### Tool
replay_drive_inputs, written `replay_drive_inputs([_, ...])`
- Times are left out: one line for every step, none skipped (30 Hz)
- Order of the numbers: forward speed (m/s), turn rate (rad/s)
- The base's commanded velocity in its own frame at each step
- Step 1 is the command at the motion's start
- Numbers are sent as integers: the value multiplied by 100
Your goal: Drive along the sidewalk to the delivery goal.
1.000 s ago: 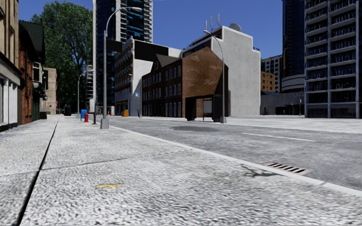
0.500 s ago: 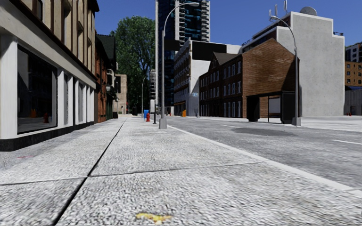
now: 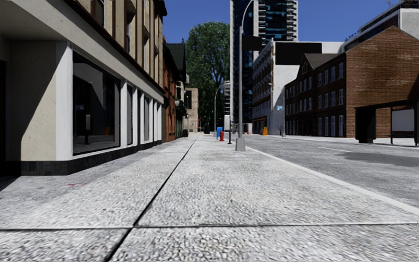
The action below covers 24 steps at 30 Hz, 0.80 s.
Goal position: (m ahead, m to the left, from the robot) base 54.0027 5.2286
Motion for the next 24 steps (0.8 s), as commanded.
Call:
replay_drive_inputs([147,0])
replay_drive_inputs([147,0])
replay_drive_inputs([147,0])
replay_drive_inputs([147,0])
replay_drive_inputs([147,0])
replay_drive_inputs([147,0])
replay_drive_inputs([147,0])
replay_drive_inputs([147,0])
replay_drive_inputs([147,0])
replay_drive_inputs([147,0])
replay_drive_inputs([147,0])
replay_drive_inputs([147,0])
replay_drive_inputs([147,0])
replay_drive_inputs([147,0])
replay_drive_inputs([147,0])
replay_drive_inputs([147,0])
replay_drive_inputs([147,0])
replay_drive_inputs([147,0])
replay_drive_inputs([147,0])
replay_drive_inputs([147,0])
replay_drive_inputs([147,0])
replay_drive_inputs([147,0])
replay_drive_inputs([147,0])
replay_drive_inputs([147,0])
